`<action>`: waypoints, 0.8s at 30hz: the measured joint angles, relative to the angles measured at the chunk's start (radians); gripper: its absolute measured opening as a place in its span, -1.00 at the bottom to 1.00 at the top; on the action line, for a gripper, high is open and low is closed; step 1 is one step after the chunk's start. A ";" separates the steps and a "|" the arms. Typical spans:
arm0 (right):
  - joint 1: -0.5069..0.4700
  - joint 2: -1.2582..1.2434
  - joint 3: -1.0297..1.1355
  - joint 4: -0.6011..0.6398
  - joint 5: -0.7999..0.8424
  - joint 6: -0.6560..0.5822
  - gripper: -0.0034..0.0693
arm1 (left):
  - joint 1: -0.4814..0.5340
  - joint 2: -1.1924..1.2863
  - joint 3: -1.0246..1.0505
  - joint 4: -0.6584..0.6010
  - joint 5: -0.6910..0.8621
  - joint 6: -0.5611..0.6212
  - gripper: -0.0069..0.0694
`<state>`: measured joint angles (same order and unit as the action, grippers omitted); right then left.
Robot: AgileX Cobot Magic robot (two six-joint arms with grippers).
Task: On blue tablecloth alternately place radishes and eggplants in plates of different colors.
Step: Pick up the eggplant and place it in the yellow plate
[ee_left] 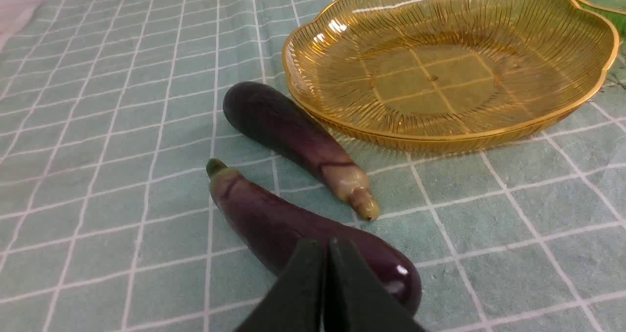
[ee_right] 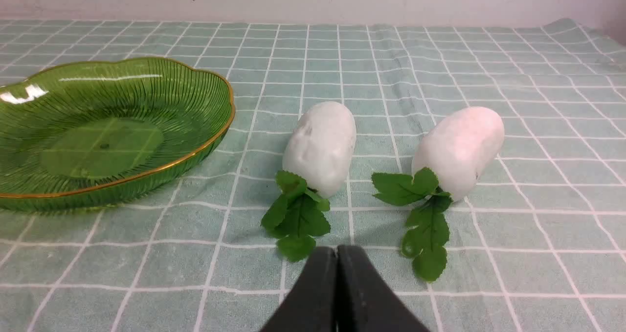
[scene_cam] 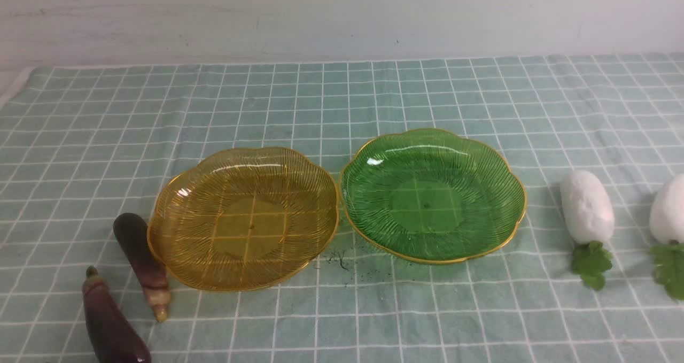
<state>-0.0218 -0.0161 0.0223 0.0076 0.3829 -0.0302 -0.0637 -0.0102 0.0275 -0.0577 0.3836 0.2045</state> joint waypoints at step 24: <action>0.000 0.000 0.000 0.000 0.000 0.000 -0.94 | 0.000 0.000 0.001 -0.280 -0.262 -0.113 -0.84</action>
<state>-0.0218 -0.0161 0.0223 0.0076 0.3829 -0.0302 -0.0637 -0.0102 0.0284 -0.3382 0.1219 0.0919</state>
